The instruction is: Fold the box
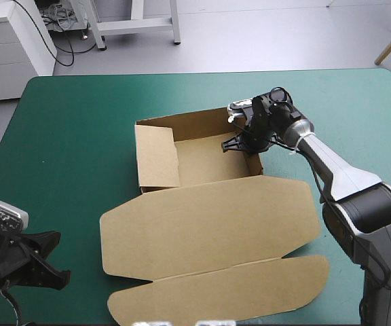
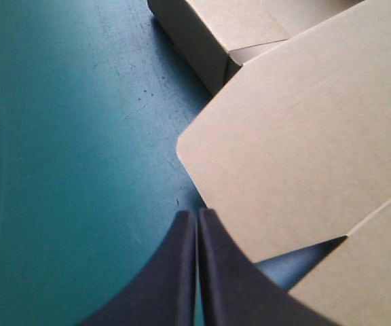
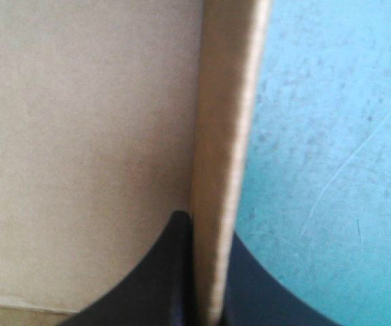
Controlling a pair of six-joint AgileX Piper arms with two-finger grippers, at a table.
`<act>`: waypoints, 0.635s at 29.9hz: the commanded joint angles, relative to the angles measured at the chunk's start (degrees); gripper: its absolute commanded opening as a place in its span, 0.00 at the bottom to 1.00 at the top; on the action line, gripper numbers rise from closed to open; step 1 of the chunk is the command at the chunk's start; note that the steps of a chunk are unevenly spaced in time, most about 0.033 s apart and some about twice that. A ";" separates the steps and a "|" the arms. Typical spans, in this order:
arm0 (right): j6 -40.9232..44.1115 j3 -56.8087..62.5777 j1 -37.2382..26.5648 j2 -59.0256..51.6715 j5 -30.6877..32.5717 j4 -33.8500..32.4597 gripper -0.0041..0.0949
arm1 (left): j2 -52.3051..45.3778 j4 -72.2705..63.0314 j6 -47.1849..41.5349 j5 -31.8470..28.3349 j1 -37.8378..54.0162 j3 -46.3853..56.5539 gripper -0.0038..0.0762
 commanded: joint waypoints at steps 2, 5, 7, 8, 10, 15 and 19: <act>-1.09 -3.90 -2.02 -4.75 -3.14 0.39 0.02 | 0.40 0.00 -0.49 0.68 -0.13 -1.34 0.04; -2.47 -7.73 -6.14 -5.45 -1.95 0.00 0.02 | 0.40 0.00 -0.49 0.68 -0.13 -1.34 0.04; -3.78 -10.80 -10.34 -5.68 -0.38 0.00 0.02 | 0.40 0.00 -0.49 0.78 -0.13 -1.34 0.04; -4.64 -12.28 -12.73 -5.68 0.57 0.00 0.02 | 0.40 0.00 -0.49 0.78 -0.13 -1.34 0.04; -5.31 -13.94 -16.73 -5.68 1.22 0.00 0.02 | 0.40 0.00 -0.49 0.78 -0.13 -1.34 0.04; -5.90 -14.83 -29.36 -5.43 0.16 0.00 0.02 | 0.40 1.81 -0.49 0.78 -0.13 -1.34 0.04; -5.90 -14.83 -37.30 -4.18 -1.57 0.00 0.02 | 0.40 5.01 -0.49 0.78 -0.13 -1.34 0.04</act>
